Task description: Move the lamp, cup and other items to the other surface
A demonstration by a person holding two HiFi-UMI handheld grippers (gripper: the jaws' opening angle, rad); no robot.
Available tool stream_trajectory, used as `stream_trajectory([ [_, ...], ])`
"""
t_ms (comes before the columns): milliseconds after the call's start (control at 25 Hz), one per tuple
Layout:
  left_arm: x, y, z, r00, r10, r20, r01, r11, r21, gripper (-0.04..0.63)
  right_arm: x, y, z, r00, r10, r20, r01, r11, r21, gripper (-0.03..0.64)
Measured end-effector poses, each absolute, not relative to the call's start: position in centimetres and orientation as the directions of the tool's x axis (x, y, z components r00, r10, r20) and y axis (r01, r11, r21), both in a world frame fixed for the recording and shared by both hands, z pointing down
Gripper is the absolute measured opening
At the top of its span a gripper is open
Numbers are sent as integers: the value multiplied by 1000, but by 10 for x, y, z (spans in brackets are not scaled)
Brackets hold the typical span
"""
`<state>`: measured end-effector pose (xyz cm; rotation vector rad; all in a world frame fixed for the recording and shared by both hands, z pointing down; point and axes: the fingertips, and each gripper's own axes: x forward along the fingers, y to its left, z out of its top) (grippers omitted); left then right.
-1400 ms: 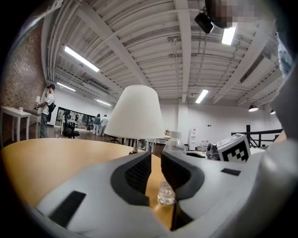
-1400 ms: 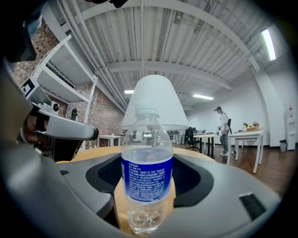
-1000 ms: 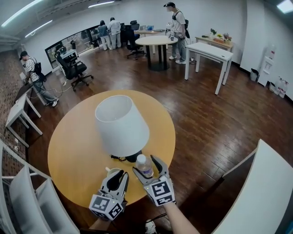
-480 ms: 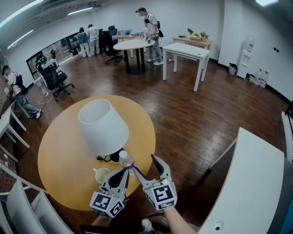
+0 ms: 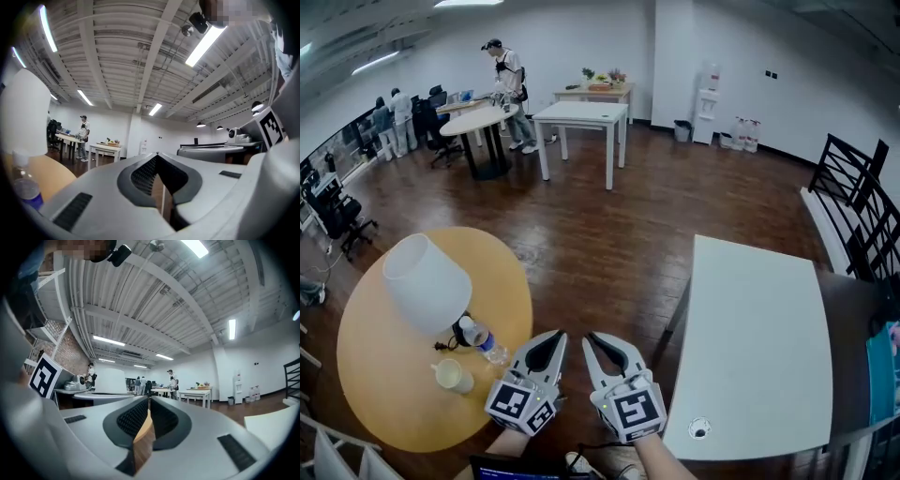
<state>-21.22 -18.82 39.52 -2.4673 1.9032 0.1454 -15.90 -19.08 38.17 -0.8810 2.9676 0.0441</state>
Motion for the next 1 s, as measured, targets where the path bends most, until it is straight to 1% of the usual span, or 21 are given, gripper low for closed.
stream_trajectory([
  [80,-180,-190,388,298,-950,-93,-953,-302,36,12,-130,-188,376,-817,-575,-49,-576,817,13,0],
  [200,-138,-192,379,351,-932,-91,-934,-356,41,12,-93,-186,367,-793,-607,-44,-608,793,17,0],
  [400,-95,-184,371,396,-916,-68,-917,-398,23,14,-57,-179,360,-772,-633,-53,-634,773,16,0],
  [600,-81,-183,365,388,-917,-86,-921,-389,-14,12,-45,-175,354,-784,-619,-54,-620,784,12,0],
  [1000,-79,-175,360,342,-937,-68,-940,-341,-18,13,-43,-171,351,-811,-583,-48,-585,810,48,0],
])
